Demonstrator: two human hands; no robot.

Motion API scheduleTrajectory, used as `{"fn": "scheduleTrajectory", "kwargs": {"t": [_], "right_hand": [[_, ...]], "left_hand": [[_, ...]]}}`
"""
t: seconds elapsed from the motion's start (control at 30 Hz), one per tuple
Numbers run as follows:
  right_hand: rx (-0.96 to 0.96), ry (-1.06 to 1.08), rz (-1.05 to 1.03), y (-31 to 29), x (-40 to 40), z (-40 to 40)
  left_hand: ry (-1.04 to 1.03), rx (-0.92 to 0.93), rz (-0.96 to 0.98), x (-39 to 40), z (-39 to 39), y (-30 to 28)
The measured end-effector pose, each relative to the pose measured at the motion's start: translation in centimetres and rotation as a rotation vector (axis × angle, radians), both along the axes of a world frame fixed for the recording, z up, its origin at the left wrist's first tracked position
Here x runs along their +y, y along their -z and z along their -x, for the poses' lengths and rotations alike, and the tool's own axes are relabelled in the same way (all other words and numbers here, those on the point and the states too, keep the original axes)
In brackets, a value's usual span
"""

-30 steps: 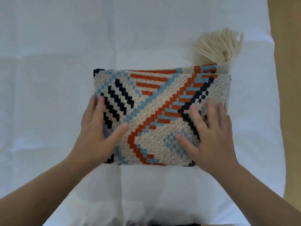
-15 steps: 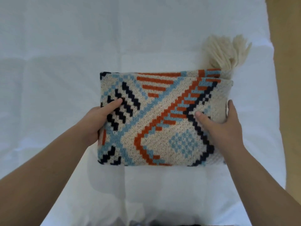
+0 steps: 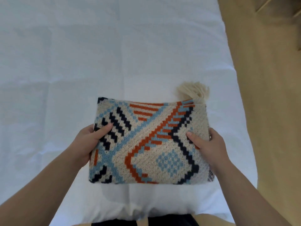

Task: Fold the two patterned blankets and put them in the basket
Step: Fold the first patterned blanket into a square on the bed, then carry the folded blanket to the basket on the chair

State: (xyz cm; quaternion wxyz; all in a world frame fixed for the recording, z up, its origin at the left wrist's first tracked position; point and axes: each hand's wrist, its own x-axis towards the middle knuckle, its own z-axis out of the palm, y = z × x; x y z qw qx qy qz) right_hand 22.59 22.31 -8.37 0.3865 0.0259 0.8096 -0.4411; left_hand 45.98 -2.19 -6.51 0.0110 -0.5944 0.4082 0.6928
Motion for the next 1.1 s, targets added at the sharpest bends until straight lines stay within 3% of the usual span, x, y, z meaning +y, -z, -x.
{"fn": "scheduleTrajectory", "kwargs": {"t": [0.23, 0.4, 0.67, 0.83, 1.1], "right_hand": [[0.103, 0.053, 0.028, -9.7, 2.7, -6.3], [0.189, 0.201, 0.073, -16.2, 6.2, -11.7], [0.242, 0.502, 0.162, -22.0, 15.5, -16.7], [0.299, 0.691, 0.238, -24.5, 26.8, -18.6], [0.415, 1.081, 0.219, -27.3, 50.5, -24.5]], "left_hand": [[0.081, 0.078, 0.073, 1.3, -4.5, -8.1], [0.209, 0.144, 0.118, 2.0, -6.5, -13.6], [0.510, 0.293, 0.196, 7.9, -2.8, -22.6], [0.699, 0.371, 0.236, 17.8, 2.9, -25.3], [1.112, 0.521, 0.159, 42.9, 10.7, -26.9]]}}
